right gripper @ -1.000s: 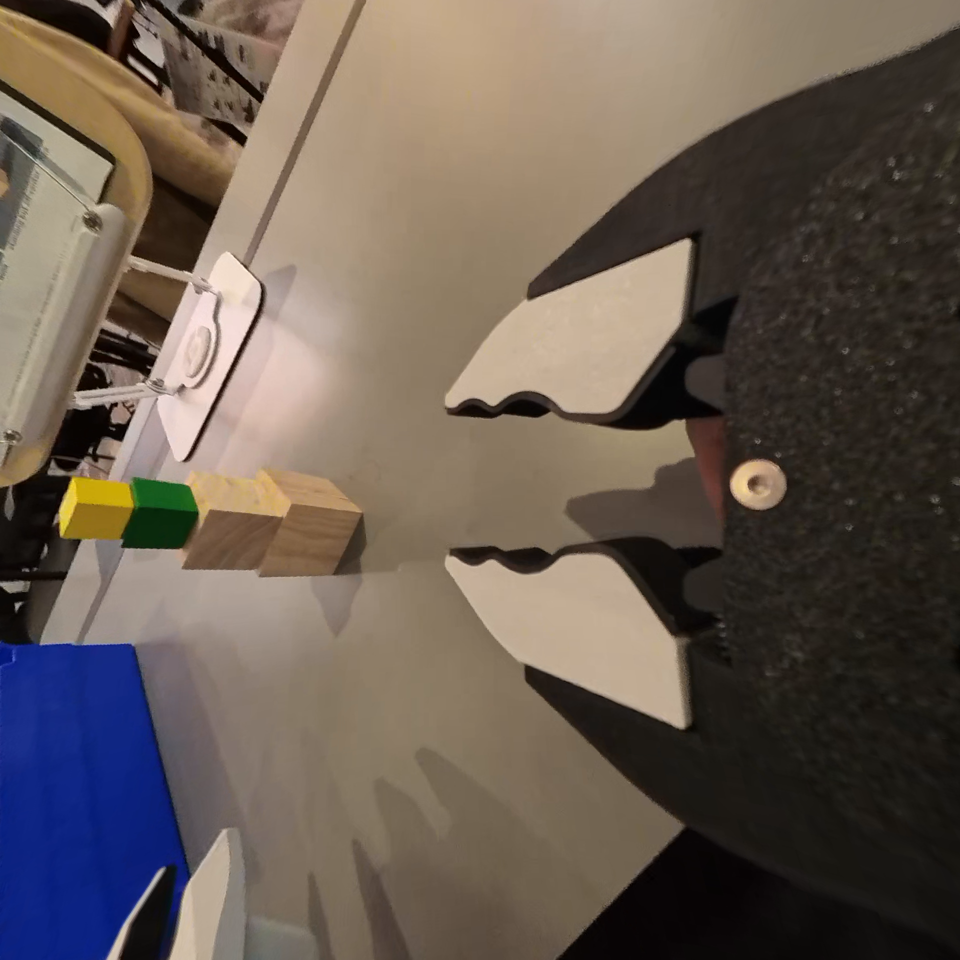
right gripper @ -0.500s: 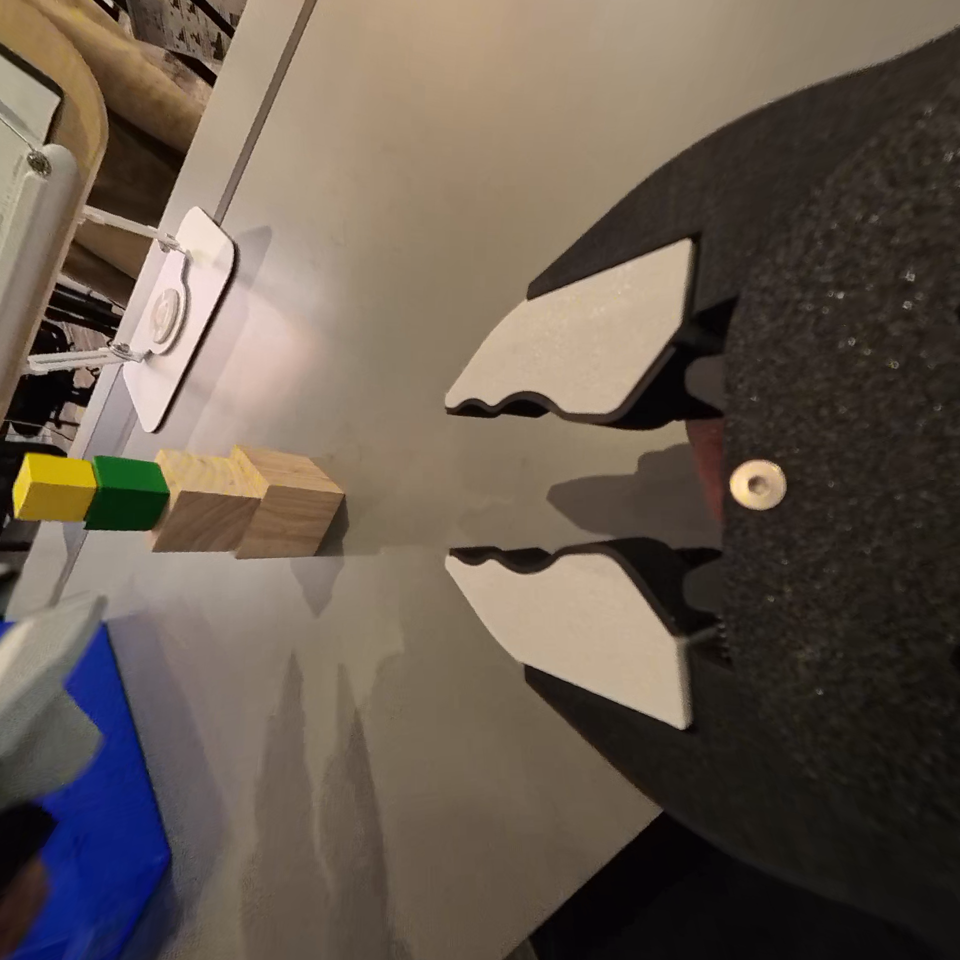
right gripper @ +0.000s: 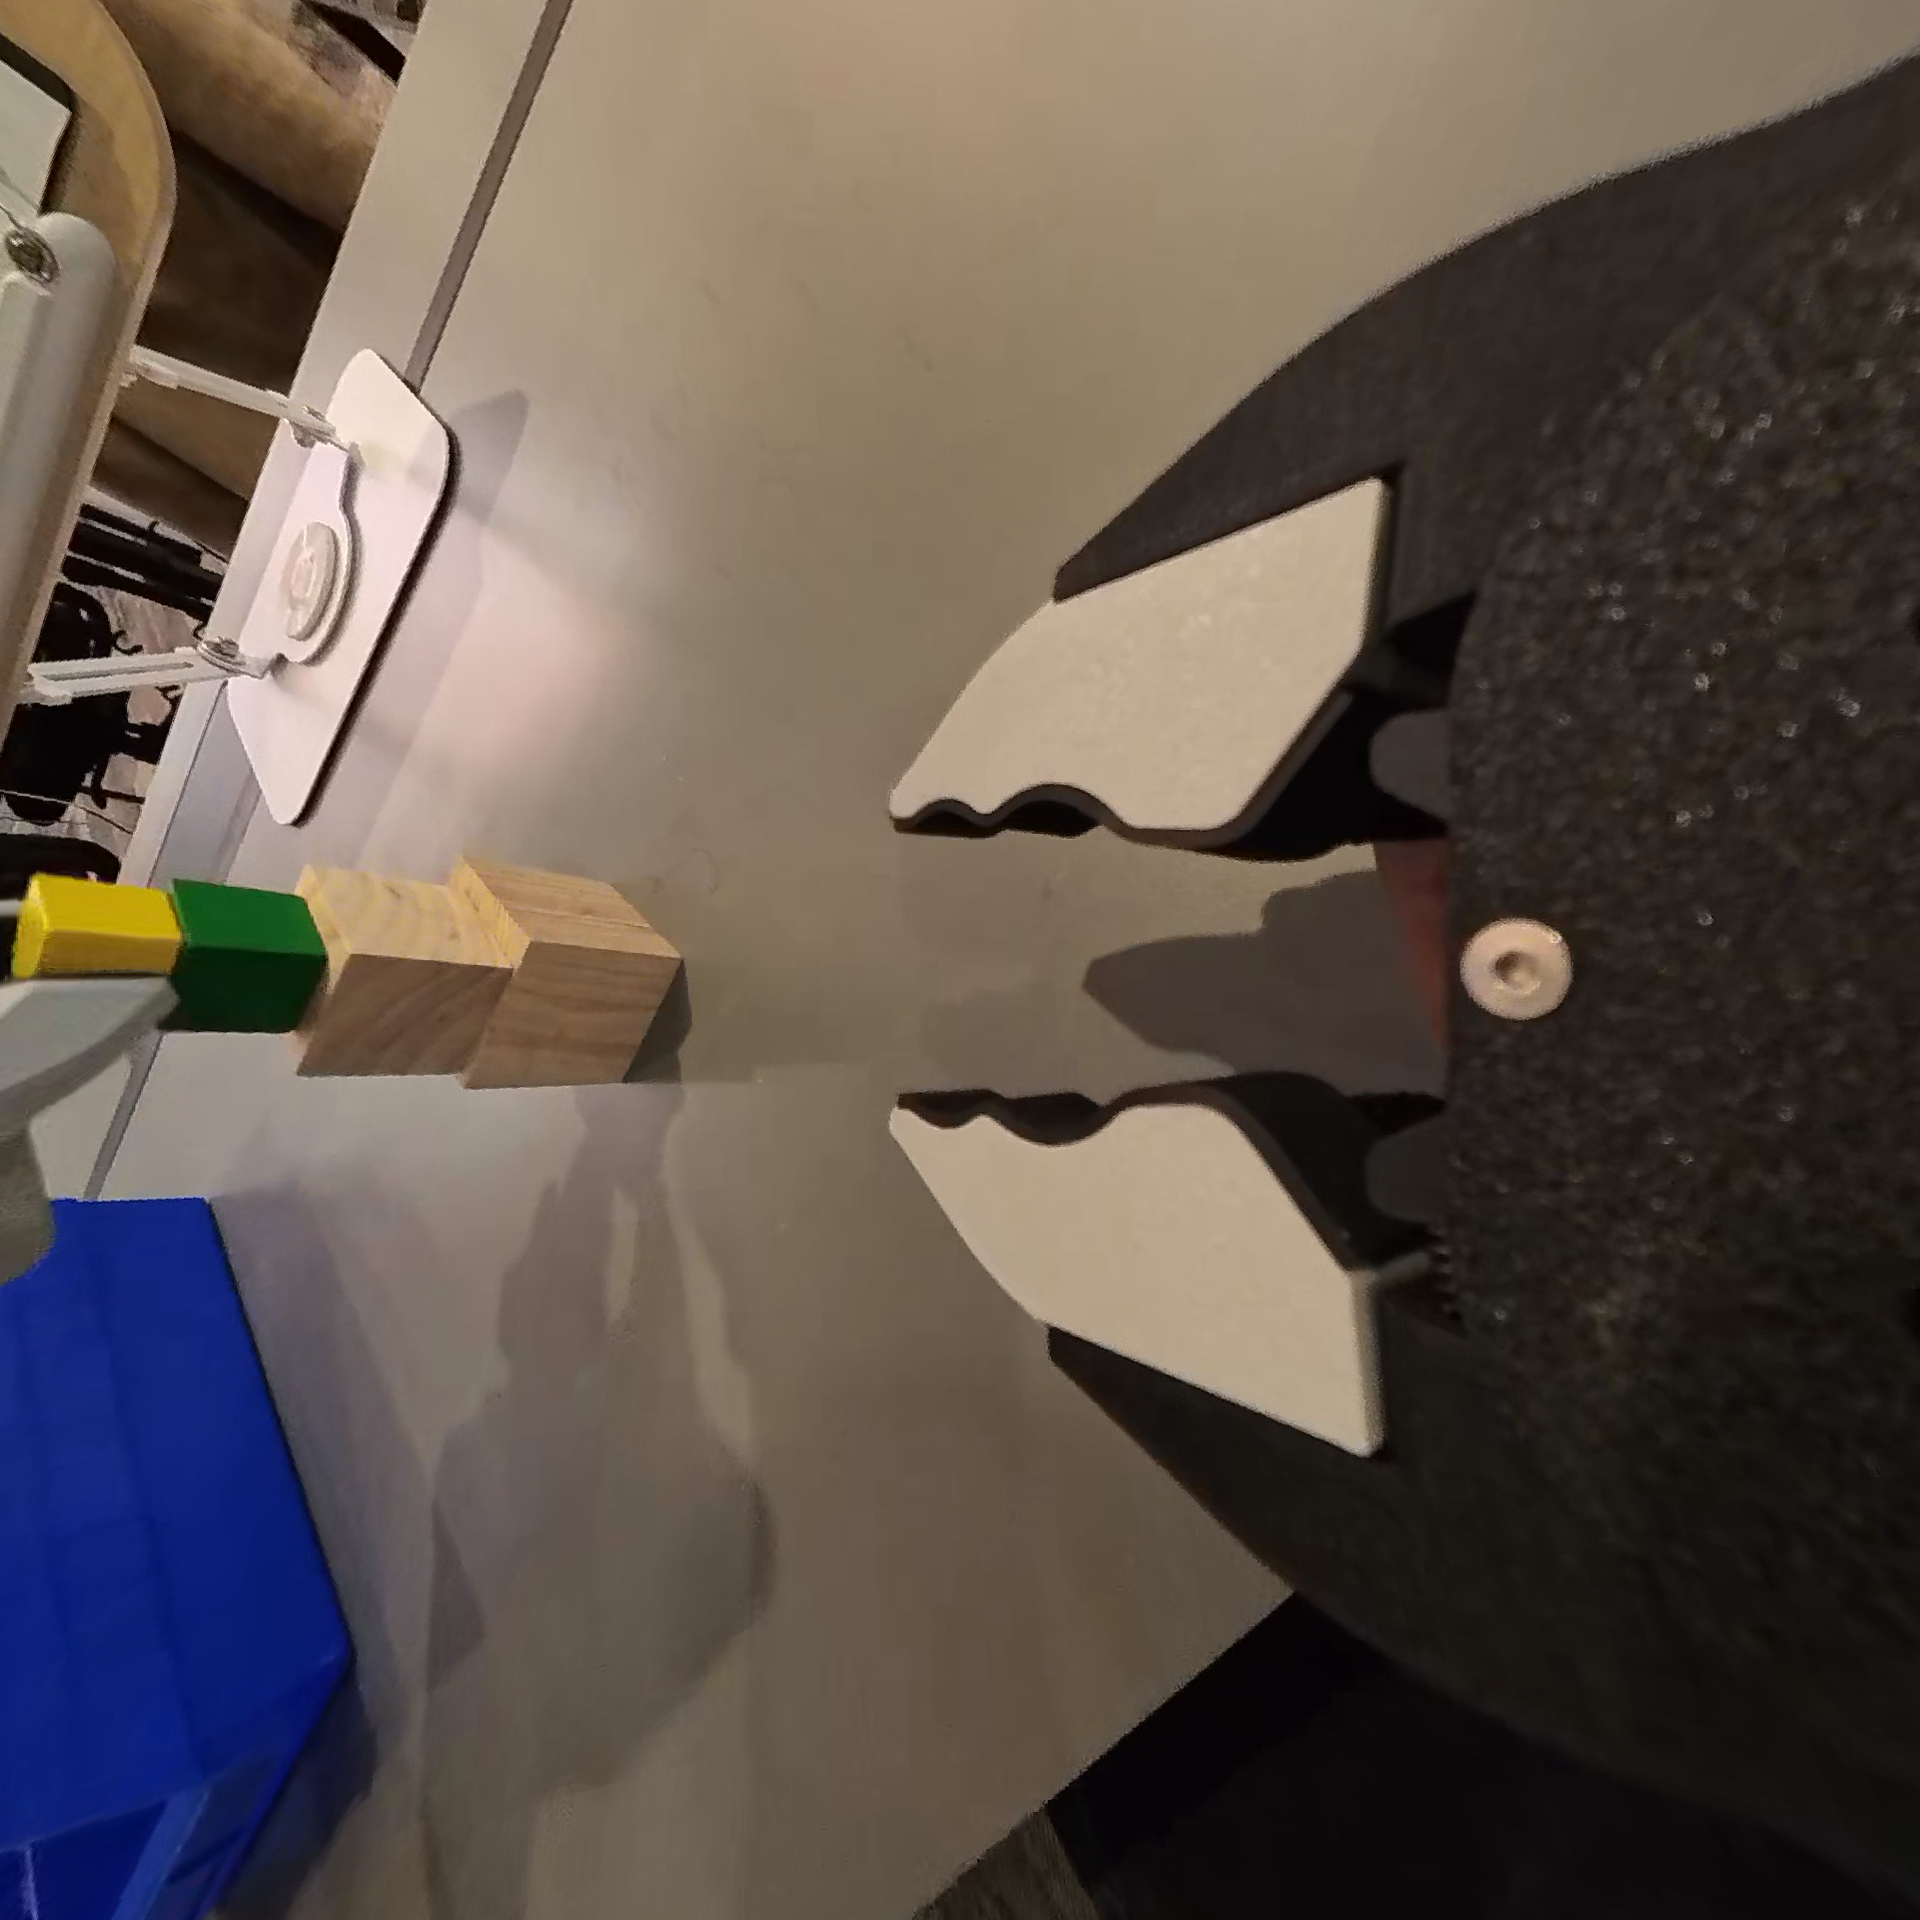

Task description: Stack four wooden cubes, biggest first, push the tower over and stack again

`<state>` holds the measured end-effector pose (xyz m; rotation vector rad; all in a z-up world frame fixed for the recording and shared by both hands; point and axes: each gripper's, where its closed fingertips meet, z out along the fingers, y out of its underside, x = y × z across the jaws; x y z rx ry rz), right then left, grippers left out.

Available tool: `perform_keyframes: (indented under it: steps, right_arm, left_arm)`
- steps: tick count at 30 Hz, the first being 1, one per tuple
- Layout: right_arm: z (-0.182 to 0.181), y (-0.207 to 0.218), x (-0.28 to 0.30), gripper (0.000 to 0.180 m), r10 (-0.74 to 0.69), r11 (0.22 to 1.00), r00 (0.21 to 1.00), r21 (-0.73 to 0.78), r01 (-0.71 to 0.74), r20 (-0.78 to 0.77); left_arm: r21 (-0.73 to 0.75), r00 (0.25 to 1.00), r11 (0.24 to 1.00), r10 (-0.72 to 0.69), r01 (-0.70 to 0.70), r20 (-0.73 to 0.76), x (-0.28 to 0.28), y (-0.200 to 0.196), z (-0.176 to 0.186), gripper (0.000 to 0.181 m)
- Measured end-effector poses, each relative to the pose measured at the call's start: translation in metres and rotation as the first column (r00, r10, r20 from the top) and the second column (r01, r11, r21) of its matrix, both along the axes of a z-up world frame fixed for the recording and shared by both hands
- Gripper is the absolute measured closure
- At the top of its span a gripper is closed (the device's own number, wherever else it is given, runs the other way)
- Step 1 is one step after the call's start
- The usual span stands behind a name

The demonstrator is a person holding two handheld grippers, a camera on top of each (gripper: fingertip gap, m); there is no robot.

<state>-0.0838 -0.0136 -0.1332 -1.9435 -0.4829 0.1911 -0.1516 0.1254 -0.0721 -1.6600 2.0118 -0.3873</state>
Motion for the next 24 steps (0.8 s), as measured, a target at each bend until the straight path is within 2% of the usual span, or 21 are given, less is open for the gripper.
perform_keyframes:
  steps: [2,7,9,11,13,15,18,20,24]
  right_arm:
    - [-0.002,0.0,-0.001,0.133,0.004,1.0,1.0,-0.011,-0.004,0.0]
    - [-0.005,0.001,-0.002,0.135,0.017,0.999,1.0,-0.034,-0.017,0.002]
    - [-0.005,0.001,-0.002,0.136,0.017,0.999,1.0,-0.04,-0.017,0.0]
    - [-0.006,0.001,-0.002,0.137,0.015,0.999,1.0,-0.048,-0.015,0.001]
    - [-0.007,0.001,-0.002,0.137,0.015,0.998,1.0,-0.054,-0.015,0.005]
    - [-0.008,0.002,-0.002,0.137,0.013,0.998,1.0,-0.06,-0.012,0.01]
    - [-0.011,0.002,-0.004,0.138,0.022,0.997,1.0,-0.08,-0.02,0.017]
    - [-0.014,0.002,-0.005,0.138,0.032,0.995,0.999,-0.094,-0.029,0.024]
    - [-0.018,0.002,-0.009,0.14,0.051,0.993,0.997,-0.11,-0.044,0.06]
  left_arm:
    - [-0.023,1.0,1.0,-0.006,0.007,0.016,0.004,-0.001,0.003,0.159]
    - [-0.033,0.991,0.999,0.035,-0.031,0.133,-0.003,0.0,0.036,0.159]
    - [0.016,0.972,0.993,0.109,-0.115,0.209,-0.022,0.006,0.058,0.159]
    - [0.095,0.928,0.954,0.248,-0.283,0.277,-0.059,0.019,0.078,0.159]
    - [0.15,0.855,0.87,0.407,-0.47,0.322,-0.112,0.029,0.088,0.159]
    - [0.206,0.75,0.734,0.566,-0.648,0.343,-0.174,0.037,0.085,0.159]
    - [0.196,0.536,0.498,0.788,-0.845,0.305,-0.262,0.044,0.055,0.159]
    - [0.168,0.403,0.371,0.879,-0.913,0.254,-0.306,0.047,0.028,0.159]
    - [0.029,0.307,0.307,0.952,-0.951,-0.005,-0.338,0.052,-0.047,0.159]
